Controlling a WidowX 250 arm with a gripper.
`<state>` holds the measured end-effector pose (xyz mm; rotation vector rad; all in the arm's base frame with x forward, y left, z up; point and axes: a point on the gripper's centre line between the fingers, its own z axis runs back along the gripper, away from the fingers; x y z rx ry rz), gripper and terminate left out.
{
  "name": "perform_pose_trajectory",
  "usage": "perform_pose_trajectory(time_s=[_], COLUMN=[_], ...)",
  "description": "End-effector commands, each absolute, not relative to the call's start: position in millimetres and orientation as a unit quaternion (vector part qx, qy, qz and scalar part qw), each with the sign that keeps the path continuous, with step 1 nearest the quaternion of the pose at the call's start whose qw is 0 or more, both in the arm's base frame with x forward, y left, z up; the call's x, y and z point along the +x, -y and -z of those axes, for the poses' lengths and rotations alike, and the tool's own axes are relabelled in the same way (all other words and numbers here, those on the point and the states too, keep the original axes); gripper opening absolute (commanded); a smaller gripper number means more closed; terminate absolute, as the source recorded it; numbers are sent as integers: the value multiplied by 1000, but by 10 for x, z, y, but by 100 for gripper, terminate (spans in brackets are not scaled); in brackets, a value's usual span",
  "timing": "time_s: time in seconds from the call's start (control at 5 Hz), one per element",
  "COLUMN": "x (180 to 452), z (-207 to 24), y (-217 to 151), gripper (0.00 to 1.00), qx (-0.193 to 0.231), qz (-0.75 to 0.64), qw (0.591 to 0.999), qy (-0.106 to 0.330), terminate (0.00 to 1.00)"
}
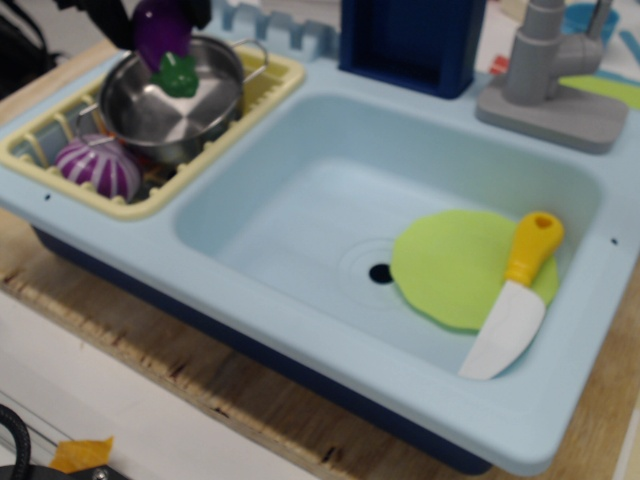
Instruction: Put eggplant into pot or pan
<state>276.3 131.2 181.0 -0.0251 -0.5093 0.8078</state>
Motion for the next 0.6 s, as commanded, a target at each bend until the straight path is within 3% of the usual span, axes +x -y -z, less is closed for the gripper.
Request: perform_pose_trajectory(time_s=[0.0,0.2,0.4], x=[2755,2755,2755], z=[-1851,-1851,-1851], y=[-1418,-1418,-1418], gripper=[100,100,100], qx=[-18,-18,-18], qz=[-384,-384,-384], qw=[884,884,884], qy=[265,265,265], terminate=[0,0,100])
